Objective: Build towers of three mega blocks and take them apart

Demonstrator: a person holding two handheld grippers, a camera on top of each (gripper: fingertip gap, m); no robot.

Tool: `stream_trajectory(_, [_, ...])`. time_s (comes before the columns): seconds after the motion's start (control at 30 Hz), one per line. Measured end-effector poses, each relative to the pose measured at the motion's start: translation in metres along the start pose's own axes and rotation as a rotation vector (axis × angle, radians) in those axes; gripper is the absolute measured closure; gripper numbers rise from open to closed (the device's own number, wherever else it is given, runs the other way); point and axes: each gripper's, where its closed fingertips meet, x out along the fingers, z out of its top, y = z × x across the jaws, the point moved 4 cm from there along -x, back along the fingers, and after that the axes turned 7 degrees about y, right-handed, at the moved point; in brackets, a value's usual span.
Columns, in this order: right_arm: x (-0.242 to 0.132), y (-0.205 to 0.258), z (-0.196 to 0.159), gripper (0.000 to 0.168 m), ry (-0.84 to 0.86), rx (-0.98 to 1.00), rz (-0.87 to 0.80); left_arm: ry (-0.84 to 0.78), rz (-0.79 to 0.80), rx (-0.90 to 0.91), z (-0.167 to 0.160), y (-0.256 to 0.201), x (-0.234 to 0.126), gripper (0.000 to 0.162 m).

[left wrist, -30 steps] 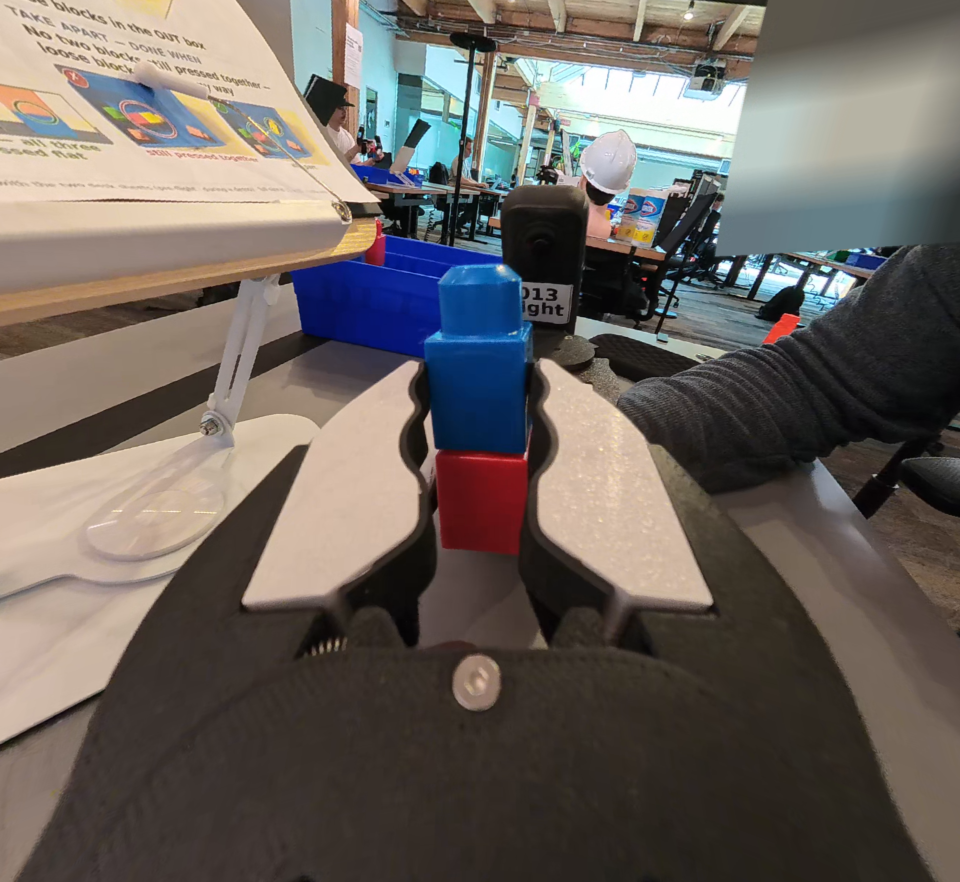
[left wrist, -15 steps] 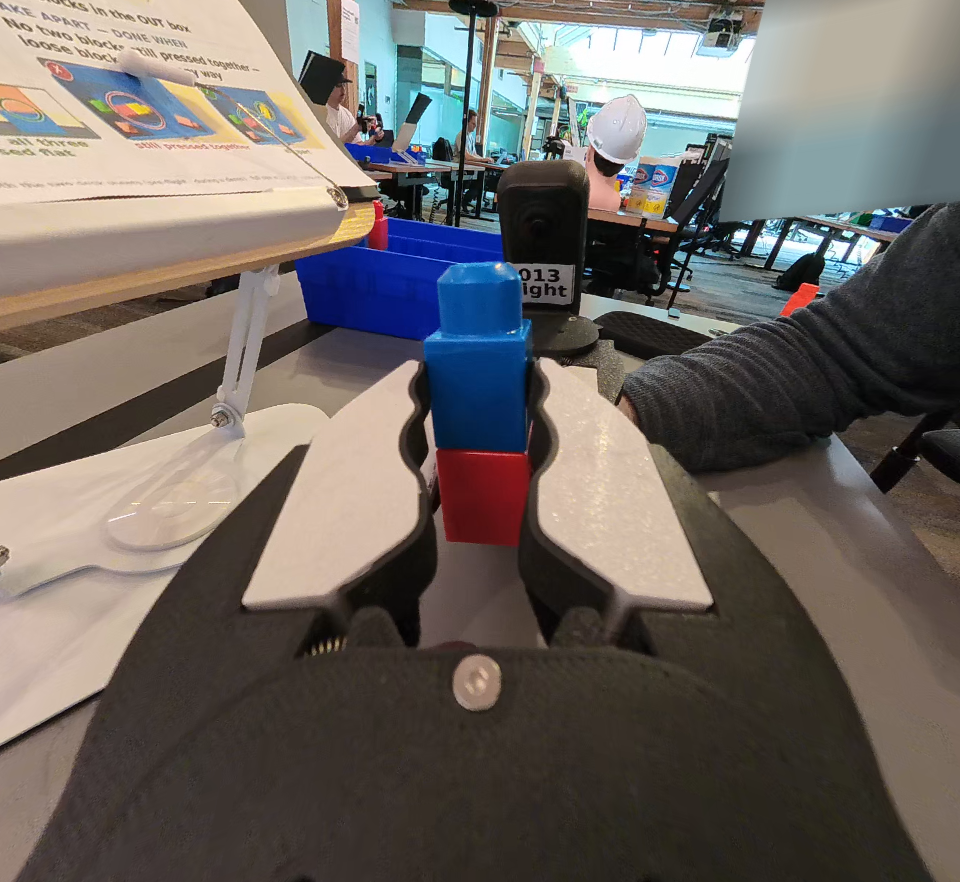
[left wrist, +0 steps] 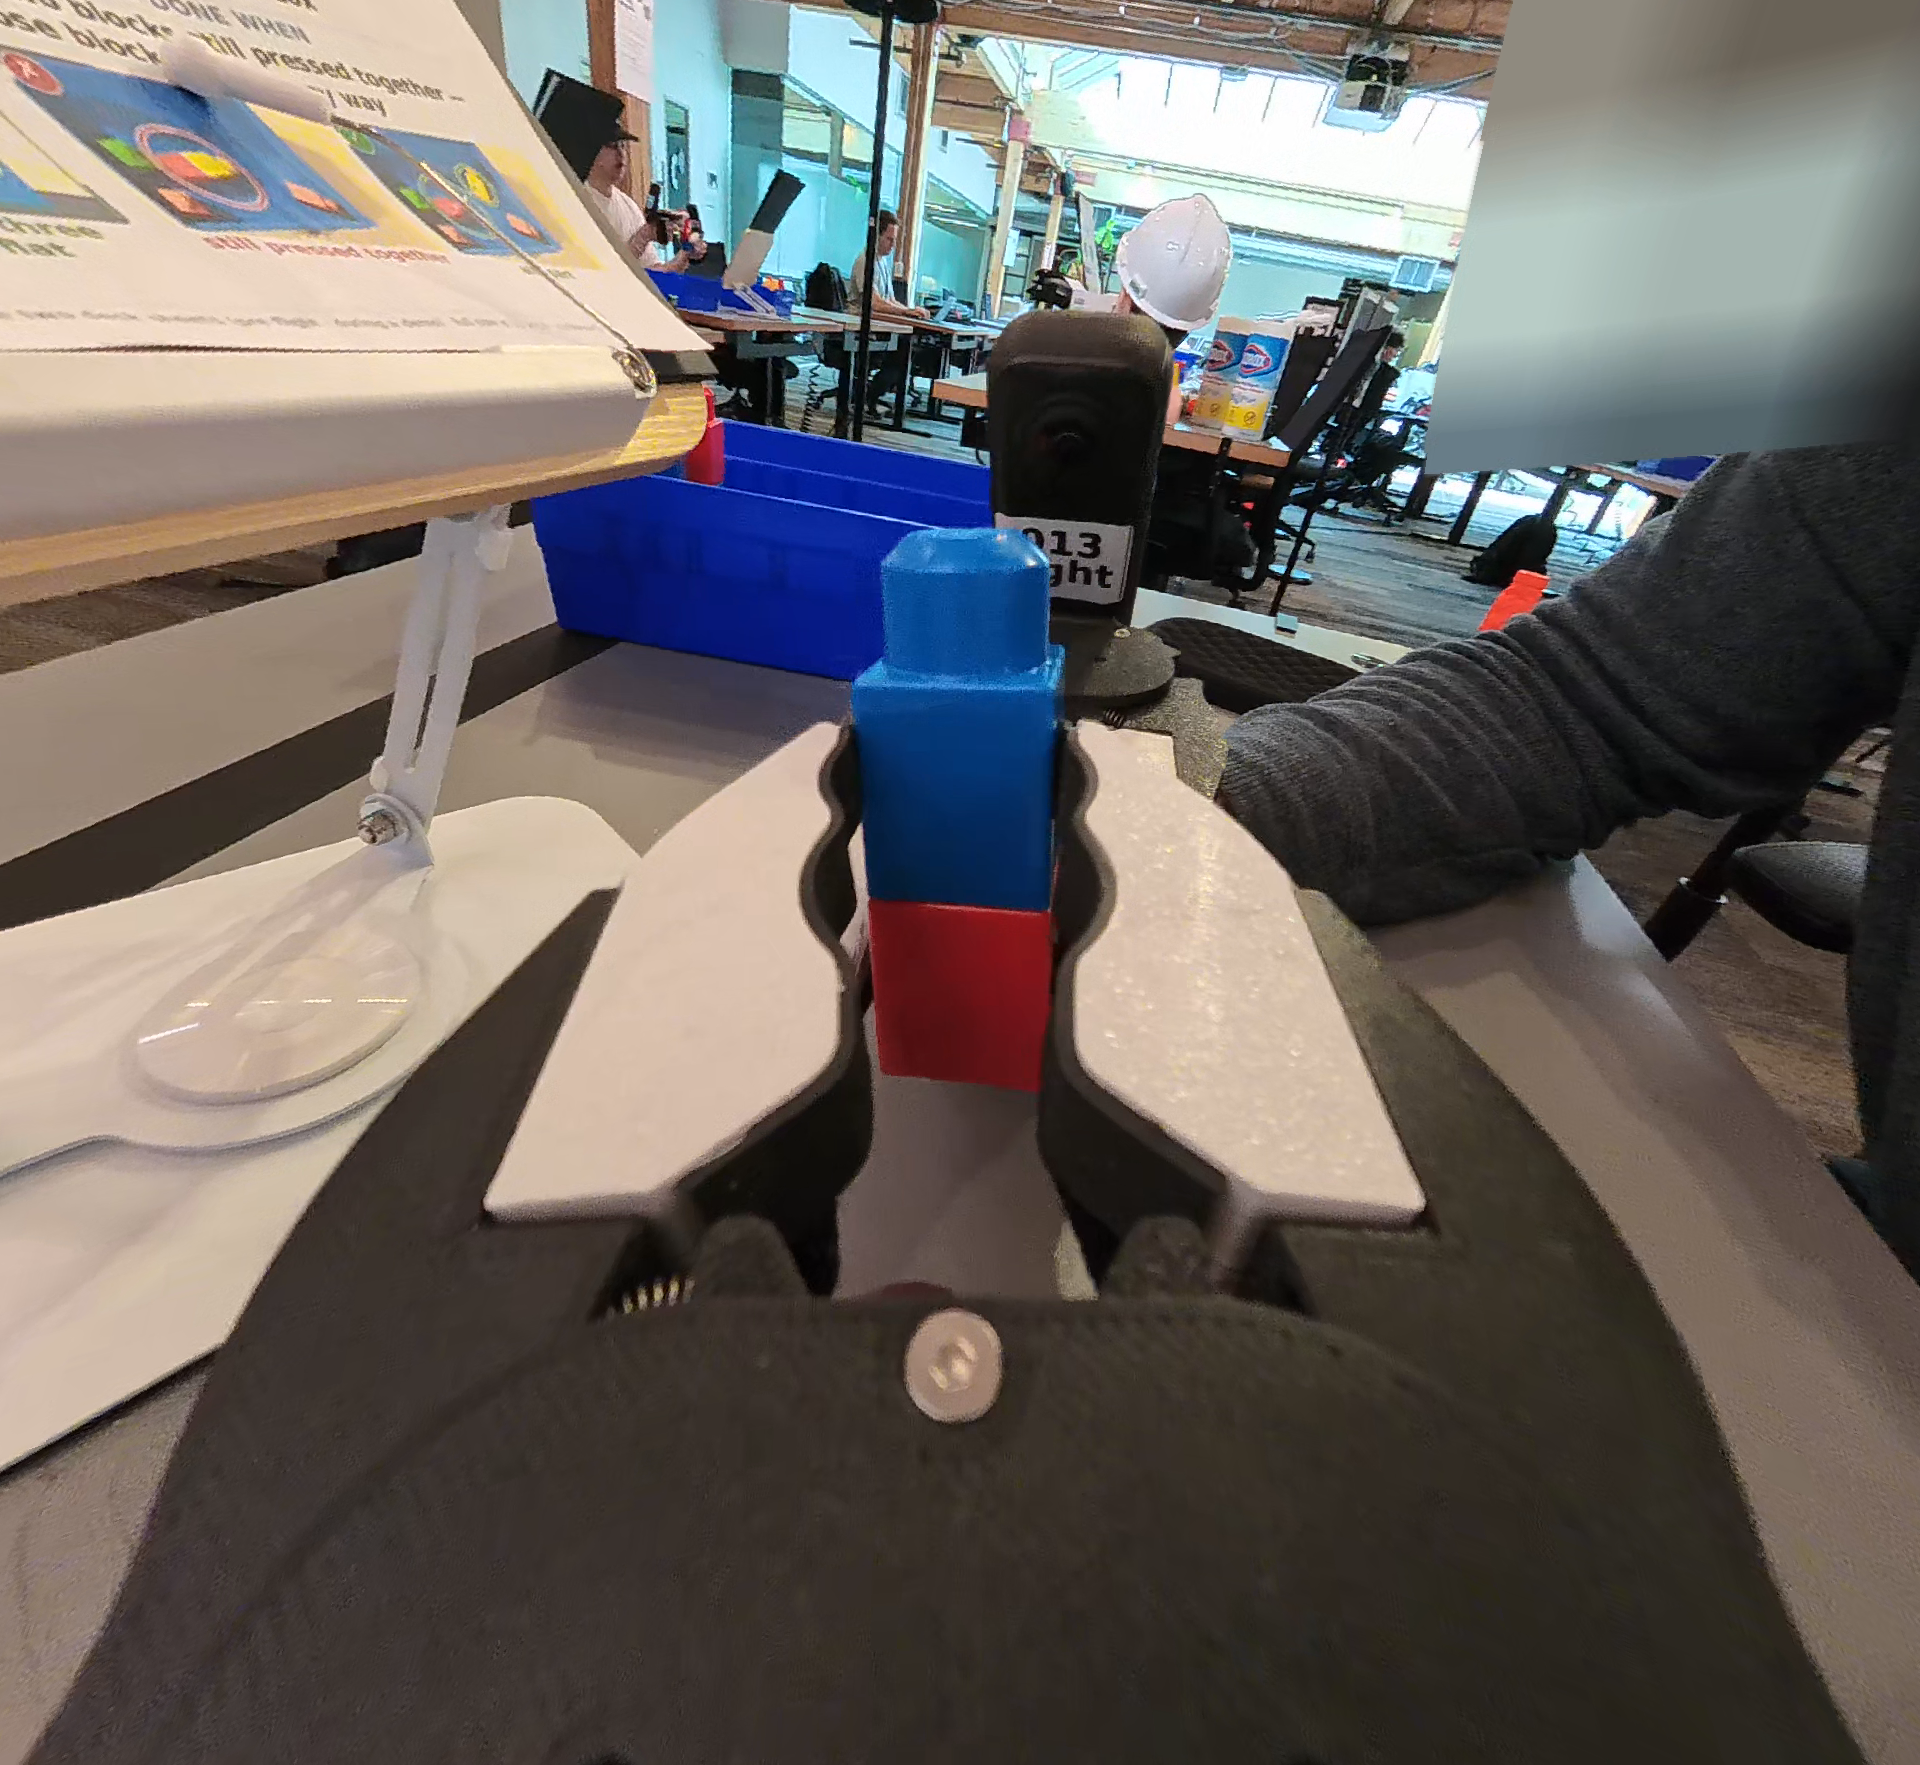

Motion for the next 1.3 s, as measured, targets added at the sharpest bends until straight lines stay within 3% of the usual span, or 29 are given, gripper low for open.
stream_trajectory(0.43, [0.0037, 0.0033, -0.0019, 0.132, 0.029, -0.019, 0.021, 0.057, 0.014, 0.03, 0.0098, -0.0025, -0.0014, 0.117])
stream_trajectory(0.57, [0.0044, 0.004, -0.0024, 0.132, 0.036, -0.026, 0.019, 0.075, -0.008, 0.034, 0.0083, -0.0047, 0.0003, 0.125])
stream_trajectory(1.3, [0.0035, 0.0042, -0.0021, 0.133, 0.031, -0.036, 0.013, 0.054, -0.045, 0.019, 0.0053, -0.0048, -0.0049, 0.125])
